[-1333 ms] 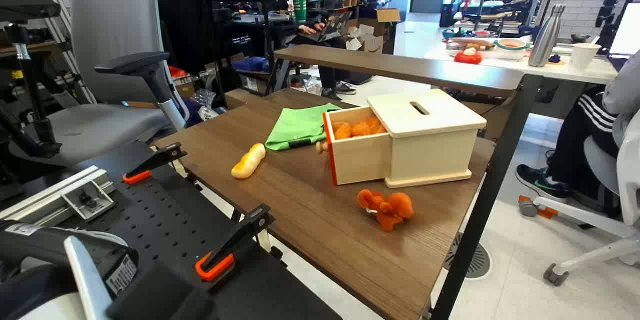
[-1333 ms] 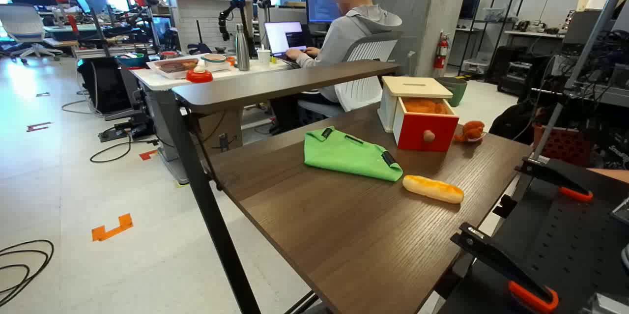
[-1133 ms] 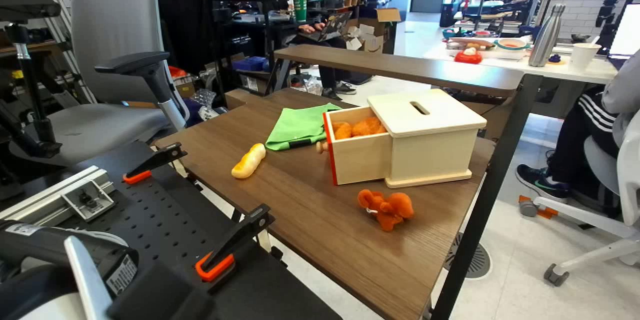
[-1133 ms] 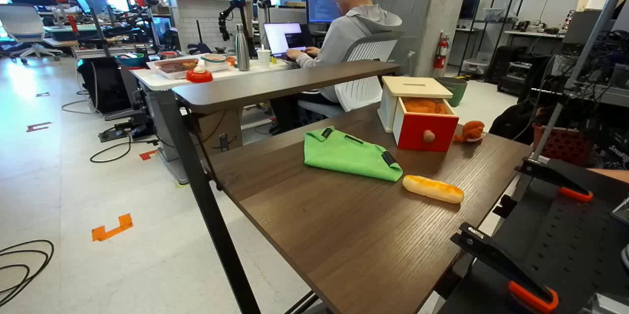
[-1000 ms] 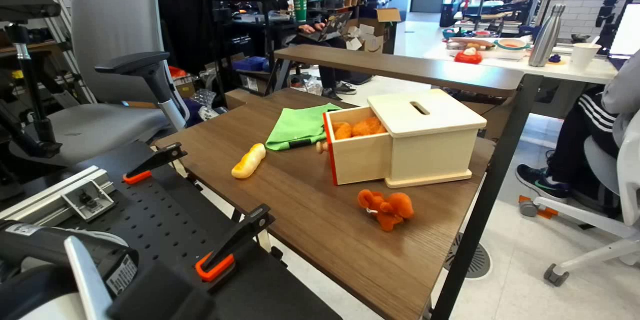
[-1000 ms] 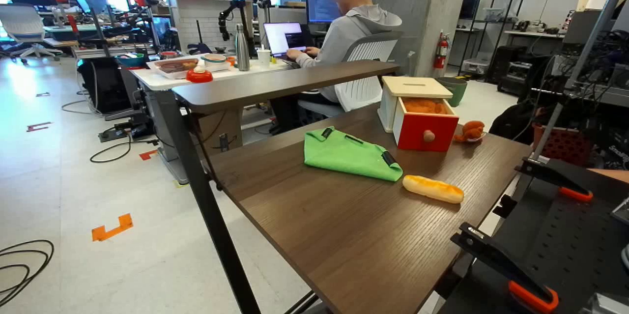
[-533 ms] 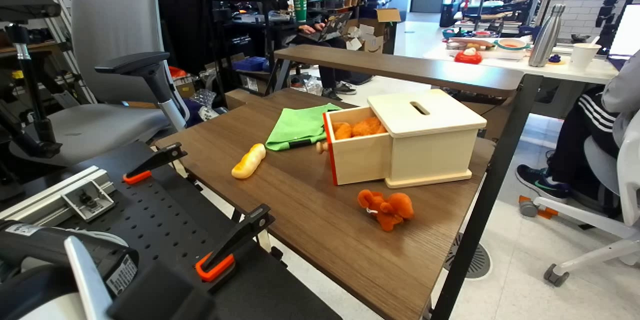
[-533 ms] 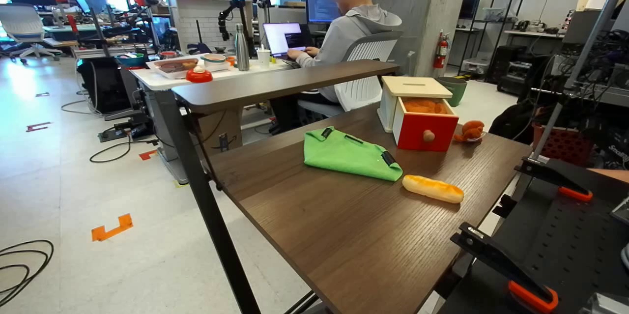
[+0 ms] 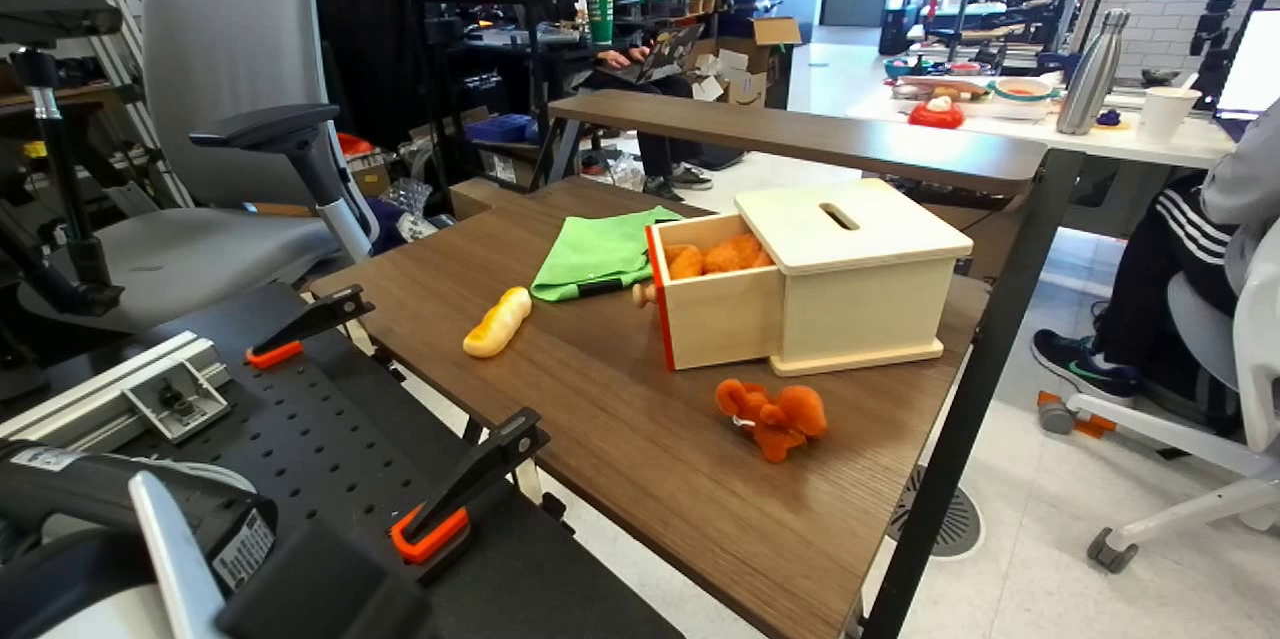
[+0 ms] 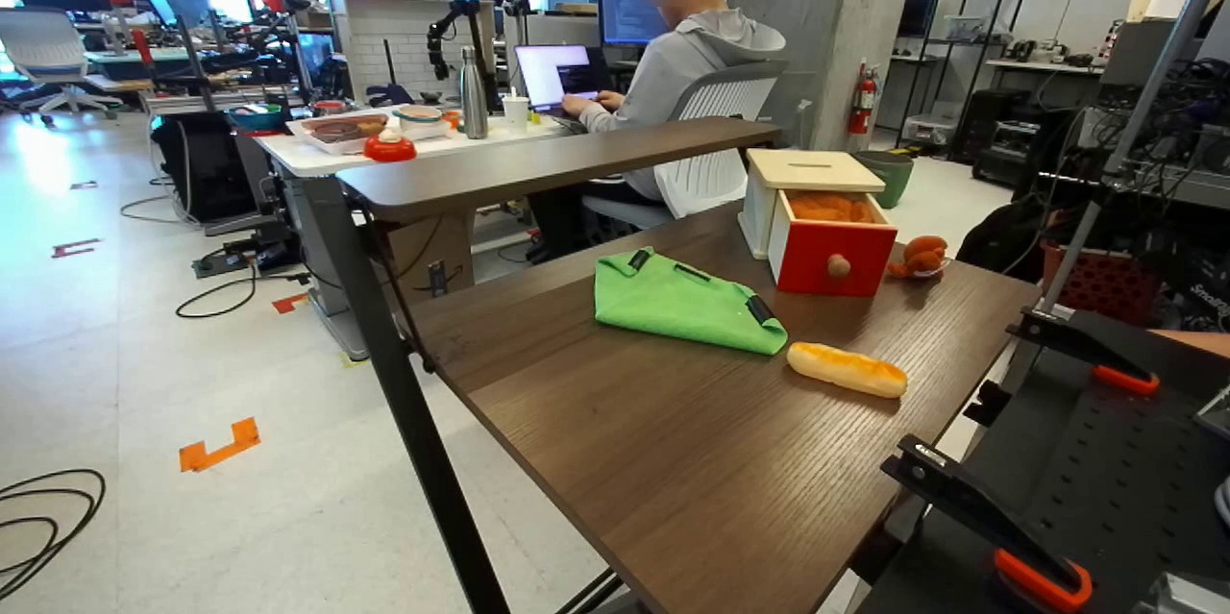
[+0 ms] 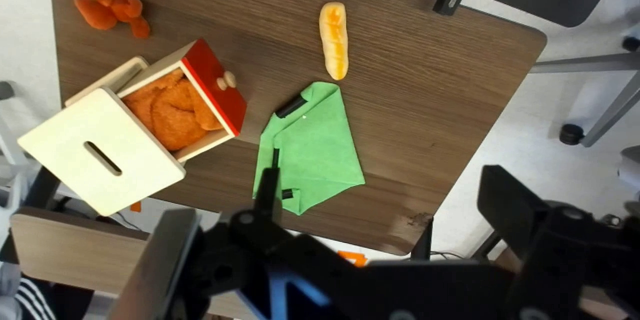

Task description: Move the green cloth

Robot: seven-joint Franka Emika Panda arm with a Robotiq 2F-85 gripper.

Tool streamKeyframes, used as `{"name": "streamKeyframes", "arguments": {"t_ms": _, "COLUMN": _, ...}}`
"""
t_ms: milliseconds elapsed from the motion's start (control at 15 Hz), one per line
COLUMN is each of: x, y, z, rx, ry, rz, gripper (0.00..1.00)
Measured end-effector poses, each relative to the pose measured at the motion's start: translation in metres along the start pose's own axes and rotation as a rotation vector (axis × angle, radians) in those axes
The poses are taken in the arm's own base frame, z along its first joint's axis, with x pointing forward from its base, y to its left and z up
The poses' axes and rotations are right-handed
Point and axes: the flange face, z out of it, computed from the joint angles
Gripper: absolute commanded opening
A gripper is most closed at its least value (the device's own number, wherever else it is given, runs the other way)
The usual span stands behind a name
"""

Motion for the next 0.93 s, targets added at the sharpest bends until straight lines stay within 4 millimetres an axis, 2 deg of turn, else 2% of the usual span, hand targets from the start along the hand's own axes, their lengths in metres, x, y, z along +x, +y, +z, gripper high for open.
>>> {"name": "streamKeyframes", "arguments": {"t_ms": 333, "x": 0.032, "y": 0.006, "z": 0.047, "rx": 0.016, "ry": -0.003, "rz": -0.061, "gripper": 1.0}}
{"name": "streamKeyframes", "arguments": {"t_ms": 933, "x": 0.11, "y": 0.019, "z": 0.135, "rx": 0.02, "ry": -0.084, "rz": -0.085, "gripper": 1.0}}
